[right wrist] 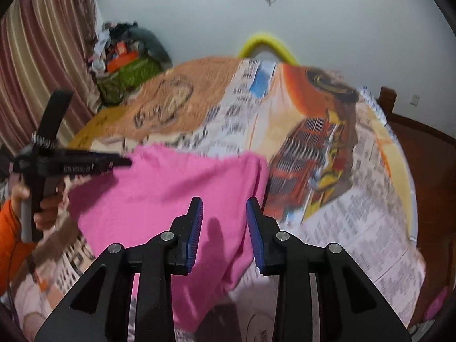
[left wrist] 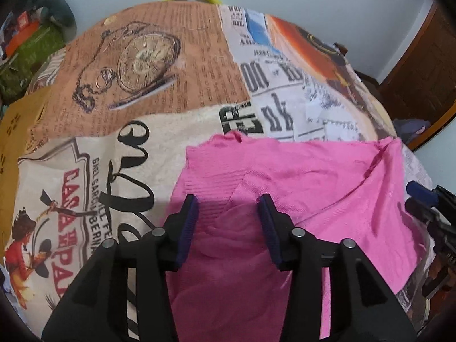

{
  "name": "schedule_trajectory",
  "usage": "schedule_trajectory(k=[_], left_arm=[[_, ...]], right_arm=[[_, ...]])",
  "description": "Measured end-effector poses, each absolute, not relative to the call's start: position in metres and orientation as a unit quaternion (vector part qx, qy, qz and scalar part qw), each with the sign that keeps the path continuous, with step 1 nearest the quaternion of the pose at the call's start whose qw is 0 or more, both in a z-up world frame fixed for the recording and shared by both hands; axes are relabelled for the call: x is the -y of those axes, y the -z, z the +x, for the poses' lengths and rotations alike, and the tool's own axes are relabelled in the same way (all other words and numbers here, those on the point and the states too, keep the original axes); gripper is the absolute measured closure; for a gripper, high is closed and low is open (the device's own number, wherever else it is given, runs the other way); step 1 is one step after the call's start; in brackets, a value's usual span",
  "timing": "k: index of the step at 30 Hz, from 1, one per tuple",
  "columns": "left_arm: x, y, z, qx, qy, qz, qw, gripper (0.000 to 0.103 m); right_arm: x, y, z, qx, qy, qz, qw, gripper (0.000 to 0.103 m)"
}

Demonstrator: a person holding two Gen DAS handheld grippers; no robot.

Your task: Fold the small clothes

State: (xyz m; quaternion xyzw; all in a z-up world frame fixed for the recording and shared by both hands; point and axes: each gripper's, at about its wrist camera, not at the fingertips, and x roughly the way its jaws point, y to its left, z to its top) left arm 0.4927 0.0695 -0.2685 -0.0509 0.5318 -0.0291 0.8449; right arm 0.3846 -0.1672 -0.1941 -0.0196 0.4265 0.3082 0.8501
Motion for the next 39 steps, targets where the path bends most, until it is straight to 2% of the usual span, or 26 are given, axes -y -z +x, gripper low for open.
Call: schedule_trajectory(k=[2,4,13,19,21,24,25,26,28,31,32,34,39], left_arm=[[-0.067,0.265,0.488,-0.520,0.042,-0.049,0.852,0.090],[-0.066,0.260,0.483,-0.505,0.023,-0.034,0.862,0.100],[-0.098,0.264,0.482,-0.499,-0.065,-0.028,0.864,0.103],[-0.129,0.268,0.476,-0.513,-0.038,-0.108,0.851,0.102],[-0.131,0.263,0.473,-0.510,-0.035,-0.105,0.853,0.098],[-0.134,0.252,0.464,-0.504,-0.028,-0.096,0.858,0.079],[-0.133,0.249,0.462,-0.501,-0.025,-0.094,0.860,0.063],[-0.133,0.246,0.459,-0.498,-0.023,-0.092,0.862,0.047],[-0.132,0.240,0.451,-0.486,-0.014,-0.087,0.870,0.036],[-0.127,0.241,0.447,-0.491,0.004,-0.090,0.867,0.027],[-0.126,0.242,0.446,-0.493,0.008,-0.092,0.865,0.025],[-0.122,0.249,0.448,-0.504,0.019,-0.095,0.858,0.025],[-0.112,0.273,0.463,-0.535,0.038,-0.112,0.836,0.025]], right_arm=[[0.162,0.203,0.385,-0.435,-0.310,-0.029,0.845,0.075],[0.159,0.210,0.385,-0.439,-0.311,-0.033,0.842,0.075],[0.163,0.222,0.386,-0.447,-0.305,-0.023,0.841,0.075],[0.160,0.220,0.384,-0.451,-0.302,-0.034,0.839,0.075],[0.162,0.219,0.384,-0.455,-0.301,-0.029,0.838,0.075],[0.167,0.213,0.383,-0.453,-0.299,-0.016,0.840,0.075],[0.169,0.210,0.382,-0.450,-0.299,-0.014,0.842,0.072],[0.170,0.207,0.381,-0.446,-0.297,-0.012,0.844,0.065],[0.175,0.202,0.377,-0.436,-0.292,-0.010,0.851,0.054],[0.177,0.200,0.375,-0.434,-0.288,-0.012,0.854,0.047],[0.177,0.200,0.375,-0.435,-0.286,-0.012,0.854,0.040],[0.179,0.204,0.376,-0.438,-0.280,-0.010,0.854,0.036],[0.179,0.218,0.386,-0.460,-0.283,0.019,0.841,0.036]])
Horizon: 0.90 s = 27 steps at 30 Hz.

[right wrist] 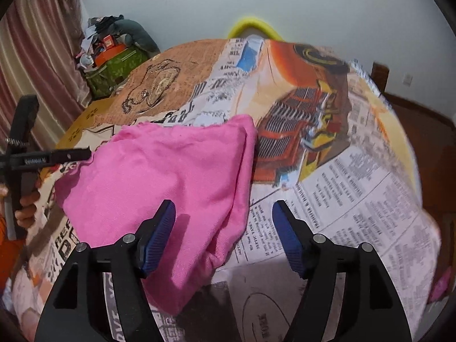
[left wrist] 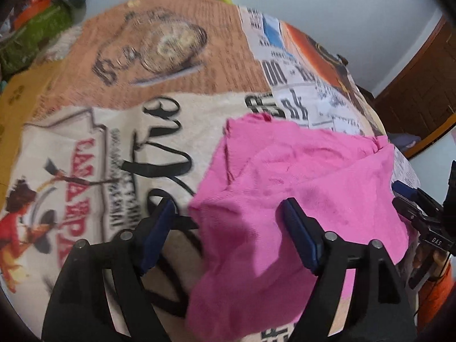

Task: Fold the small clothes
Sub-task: 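Grasp the ribbed edge with both grippers and fold it over the cardigan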

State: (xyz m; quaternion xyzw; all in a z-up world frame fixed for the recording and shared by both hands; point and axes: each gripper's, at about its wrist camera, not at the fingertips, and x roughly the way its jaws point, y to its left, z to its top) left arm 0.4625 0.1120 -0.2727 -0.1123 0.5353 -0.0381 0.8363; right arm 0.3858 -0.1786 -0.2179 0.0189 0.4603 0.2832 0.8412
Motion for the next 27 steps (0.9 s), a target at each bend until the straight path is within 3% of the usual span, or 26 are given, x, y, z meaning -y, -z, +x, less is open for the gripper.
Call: schedule_trajectory(k=[6,9,12,13,14,21,27], left_arm=[[-0.109,0.286,0.481,-0.541,0.054,-0.154,0.825,0.025],[-0.099,0.286,0.484,-0.537,0.061,-0.143,0.829,0.033],[-0.090,0.282,0.484,-0.532,0.076,-0.139,0.832,0.058],[-0.088,0.280,0.483,-0.530,0.084,-0.143,0.832,0.071],[-0.086,0.279,0.482,-0.527,0.091,-0.146,0.833,0.079],[-0.076,0.260,0.466,-0.505,0.068,-0.108,0.854,0.083],[-0.089,0.207,0.426,-0.455,0.059,-0.115,0.881,0.084]], right_arm=[[0.168,0.221,0.394,-0.453,-0.297,0.028,0.840,0.036],[0.162,0.223,0.398,-0.450,-0.303,0.035,0.839,0.050],[0.158,0.228,0.402,-0.454,-0.302,0.046,0.837,0.073],[0.157,0.230,0.404,-0.457,-0.302,0.050,0.835,0.085],[0.157,0.231,0.405,-0.461,-0.306,0.058,0.831,0.088],[0.154,0.210,0.385,-0.425,-0.318,0.039,0.847,0.092],[0.157,0.164,0.369,-0.382,-0.334,0.048,0.860,0.093]])
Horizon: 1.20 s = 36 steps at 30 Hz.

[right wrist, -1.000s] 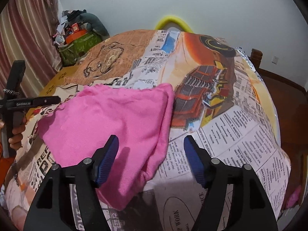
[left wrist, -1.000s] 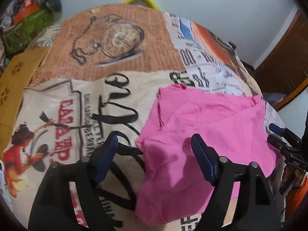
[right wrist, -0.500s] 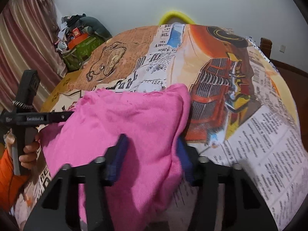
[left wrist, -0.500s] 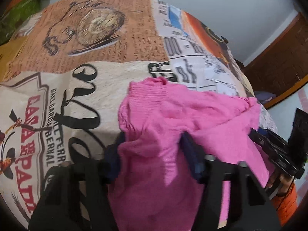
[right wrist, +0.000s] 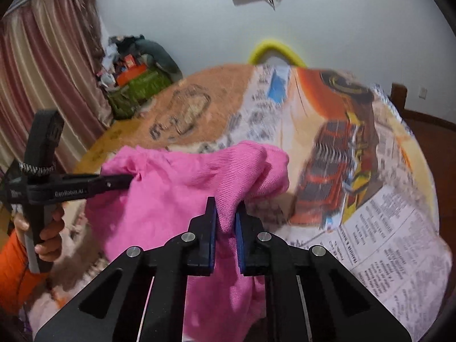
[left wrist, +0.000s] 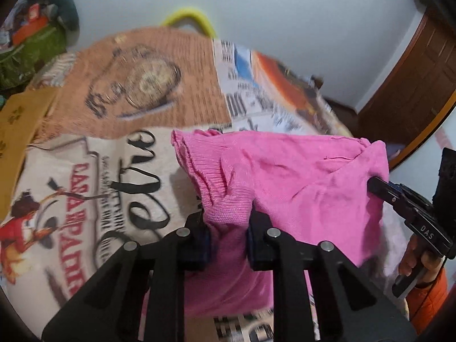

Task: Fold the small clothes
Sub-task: 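Grasp the ribbed edge with both grippers and fold it over the cardigan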

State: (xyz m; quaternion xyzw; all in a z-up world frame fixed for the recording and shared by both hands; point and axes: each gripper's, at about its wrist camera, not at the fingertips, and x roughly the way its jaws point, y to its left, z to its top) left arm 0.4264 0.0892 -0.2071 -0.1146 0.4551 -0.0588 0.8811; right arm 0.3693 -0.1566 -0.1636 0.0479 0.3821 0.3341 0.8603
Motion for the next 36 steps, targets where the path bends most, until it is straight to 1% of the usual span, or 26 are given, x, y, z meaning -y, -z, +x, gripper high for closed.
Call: schedule_trajectory(k=[5,10,13,16,20,23,25,27,31,34,36], left_arm=[[-0.110,0.154,0.378,-0.405,0.028,-0.102,0.908,0.084],[-0.145,0.111,0.332,-0.373,0.003,-0.103,0.922,0.084],[-0.166,0.099,0.308,-0.371,-0.012,-0.102,0.923,0.084],[-0.186,0.099,0.283,-0.380,-0.023,-0.105,0.919,0.084],[-0.209,0.113,0.258,-0.400,-0.026,-0.123,0.908,0.084],[-0.225,0.138,0.251,-0.427,-0.030,-0.137,0.893,0.084],[-0.235,0.161,0.254,-0.446,-0.035,-0.148,0.882,0.084],[-0.248,0.195,0.264,-0.480,-0.033,-0.169,0.860,0.084],[-0.262,0.240,0.276,-0.509,-0.045,-0.187,0.839,0.083],[-0.269,0.261,0.288,-0.516,-0.048,-0.197,0.832,0.082],[-0.268,0.268,0.293,-0.517,-0.054,-0.191,0.833,0.078]], right_arm=[[0.138,0.114,0.337,-0.338,-0.367,0.037,0.866,0.093],[0.109,0.079,0.307,-0.311,-0.396,0.031,0.864,0.093],[0.091,0.070,0.291,-0.306,-0.409,0.030,0.859,0.093],[0.069,0.070,0.274,-0.310,-0.421,0.023,0.852,0.093],[0.049,0.085,0.259,-0.327,-0.430,0.035,0.841,0.093],[0.036,0.105,0.252,-0.351,-0.431,0.045,0.830,0.093],[0.024,0.122,0.250,-0.371,-0.422,0.035,0.826,0.093],[0.013,0.140,0.256,-0.399,-0.415,0.024,0.817,0.093],[0.001,0.177,0.274,-0.446,-0.396,0.009,0.803,0.093],[-0.004,0.194,0.283,-0.460,-0.386,-0.007,0.799,0.093],[-0.007,0.202,0.289,-0.467,-0.383,-0.016,0.797,0.093]])
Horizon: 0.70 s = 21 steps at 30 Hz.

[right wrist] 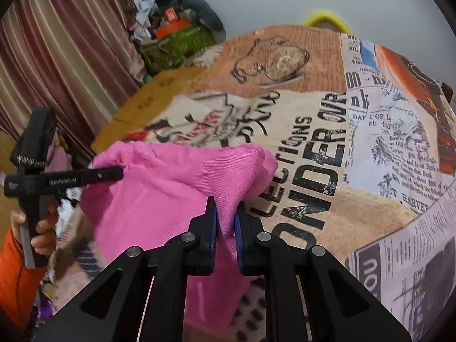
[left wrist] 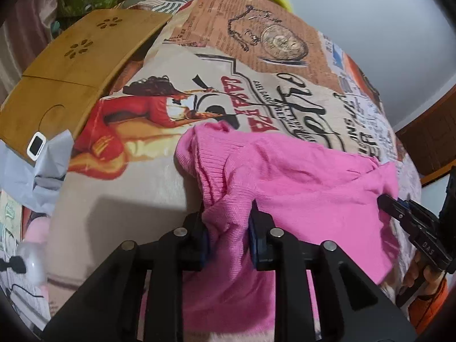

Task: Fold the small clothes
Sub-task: 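Grasp the ribbed edge with both grippers and fold it over the cardigan, then open both grippers and release the folded cardigan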

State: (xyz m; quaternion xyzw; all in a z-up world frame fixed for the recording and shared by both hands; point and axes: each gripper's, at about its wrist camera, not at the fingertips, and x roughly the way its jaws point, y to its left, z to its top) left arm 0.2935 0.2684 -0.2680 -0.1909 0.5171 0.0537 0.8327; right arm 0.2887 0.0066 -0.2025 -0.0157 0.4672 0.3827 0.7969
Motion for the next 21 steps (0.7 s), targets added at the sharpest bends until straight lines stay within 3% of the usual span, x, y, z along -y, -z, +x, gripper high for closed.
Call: schedule_trajectory(k=[6,13,21], left_arm=[[-0.267,0.268,0.297,-0.510,-0.074,-0.119,0.849,0.060],[-0.271,0.222,0.286,-0.466,-0.087,-0.068,0.878,0.057],[-0.243,0.235,0.319,-0.478,-0.045,-0.045,0.876,0.051]], right_arm=[[-0.004,0.214,0.299,-0.483,-0.389,-0.021,0.784,0.088],[0.005,0.193,0.286,-0.444,-0.392,-0.053,0.804,0.074],[-0.012,0.179,0.301,-0.417,-0.413,-0.053,0.808,0.074]])
